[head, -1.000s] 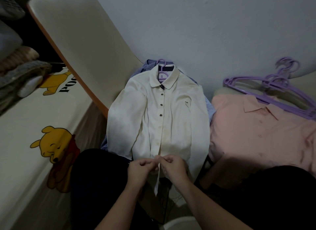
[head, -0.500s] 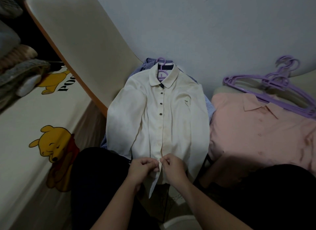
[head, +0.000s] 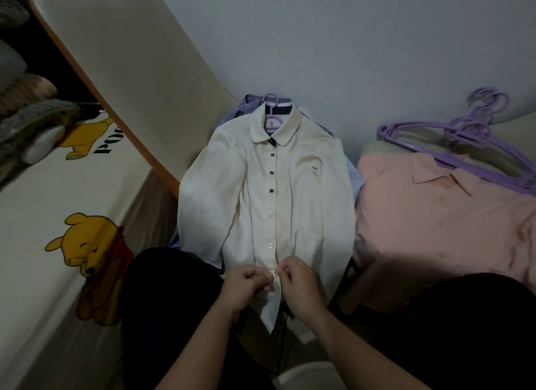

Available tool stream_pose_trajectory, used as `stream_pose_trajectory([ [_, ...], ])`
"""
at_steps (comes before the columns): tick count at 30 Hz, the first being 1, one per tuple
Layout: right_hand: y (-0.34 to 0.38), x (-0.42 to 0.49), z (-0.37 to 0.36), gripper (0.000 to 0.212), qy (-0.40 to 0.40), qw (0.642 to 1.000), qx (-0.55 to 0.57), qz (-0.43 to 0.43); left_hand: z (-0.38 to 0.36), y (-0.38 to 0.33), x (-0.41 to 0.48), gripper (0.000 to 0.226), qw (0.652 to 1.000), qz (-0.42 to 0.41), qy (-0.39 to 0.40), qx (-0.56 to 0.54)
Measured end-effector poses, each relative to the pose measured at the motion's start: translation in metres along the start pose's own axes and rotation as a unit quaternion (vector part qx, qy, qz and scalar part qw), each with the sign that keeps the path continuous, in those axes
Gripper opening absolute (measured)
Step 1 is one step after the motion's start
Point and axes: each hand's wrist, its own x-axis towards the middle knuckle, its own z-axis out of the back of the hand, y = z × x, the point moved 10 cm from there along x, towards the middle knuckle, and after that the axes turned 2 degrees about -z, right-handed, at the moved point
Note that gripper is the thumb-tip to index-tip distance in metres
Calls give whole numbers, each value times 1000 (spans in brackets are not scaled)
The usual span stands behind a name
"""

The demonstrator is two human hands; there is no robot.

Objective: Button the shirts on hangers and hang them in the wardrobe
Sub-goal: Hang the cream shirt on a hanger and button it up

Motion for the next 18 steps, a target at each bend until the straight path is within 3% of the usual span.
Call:
stream_pose_trajectory([
  [4, -5, -2, -5, 18, 9, 1000, 0, 1, 4, -2, 0, 8, 991, -33, -32, 127],
  [7, 3, 4, 8, 17, -36, 999, 22, 12, 14, -25, -7, 20, 953, -92, -117, 263],
  [14, 78, 76, 86, 8, -163, 979, 88, 82, -4, -149, 11, 9, 865, -319, -188, 339],
  [18, 119, 151, 126, 14, -224, 963, 61, 138, -9, -205, 67, 24, 835, -351, -214, 365],
])
